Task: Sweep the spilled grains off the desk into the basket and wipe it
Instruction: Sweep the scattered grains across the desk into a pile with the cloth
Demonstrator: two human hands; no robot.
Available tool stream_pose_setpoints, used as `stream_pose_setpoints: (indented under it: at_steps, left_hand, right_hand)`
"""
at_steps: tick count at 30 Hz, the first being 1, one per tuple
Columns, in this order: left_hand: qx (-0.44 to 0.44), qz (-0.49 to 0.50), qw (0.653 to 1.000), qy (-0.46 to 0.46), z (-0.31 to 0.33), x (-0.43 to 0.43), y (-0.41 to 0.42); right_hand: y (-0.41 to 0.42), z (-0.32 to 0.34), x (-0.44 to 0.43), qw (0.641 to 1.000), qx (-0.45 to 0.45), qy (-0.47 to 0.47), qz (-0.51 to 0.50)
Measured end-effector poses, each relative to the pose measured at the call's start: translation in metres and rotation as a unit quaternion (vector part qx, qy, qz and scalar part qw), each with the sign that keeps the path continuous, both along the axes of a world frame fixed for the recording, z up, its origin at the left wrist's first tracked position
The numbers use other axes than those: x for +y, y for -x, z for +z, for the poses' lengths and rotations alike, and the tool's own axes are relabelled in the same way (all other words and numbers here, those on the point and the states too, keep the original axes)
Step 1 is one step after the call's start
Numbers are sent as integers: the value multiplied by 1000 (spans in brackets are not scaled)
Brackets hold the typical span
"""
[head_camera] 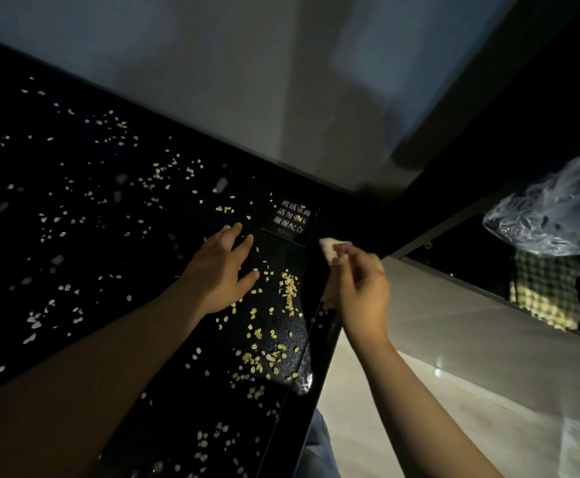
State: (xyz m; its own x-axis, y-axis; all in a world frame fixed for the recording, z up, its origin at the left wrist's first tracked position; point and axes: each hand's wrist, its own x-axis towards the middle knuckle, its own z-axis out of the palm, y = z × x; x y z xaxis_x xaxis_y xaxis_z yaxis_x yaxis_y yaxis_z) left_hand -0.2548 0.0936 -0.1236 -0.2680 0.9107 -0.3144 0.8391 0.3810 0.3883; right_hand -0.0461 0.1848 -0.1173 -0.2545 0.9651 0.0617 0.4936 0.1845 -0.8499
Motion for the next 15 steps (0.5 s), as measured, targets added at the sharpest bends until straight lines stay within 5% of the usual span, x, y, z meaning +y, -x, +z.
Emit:
stream_pose_setpoints:
  at_steps: [10,15]
  left_hand:
    - [7,-41,998,-48,12,-23,3]
    - [22,-51,998,-18,21,-65,-2]
  right_hand:
    - [17,-35,-45,995,-91,-5,50]
    - [14,-12,-66,994,-43,26,98]
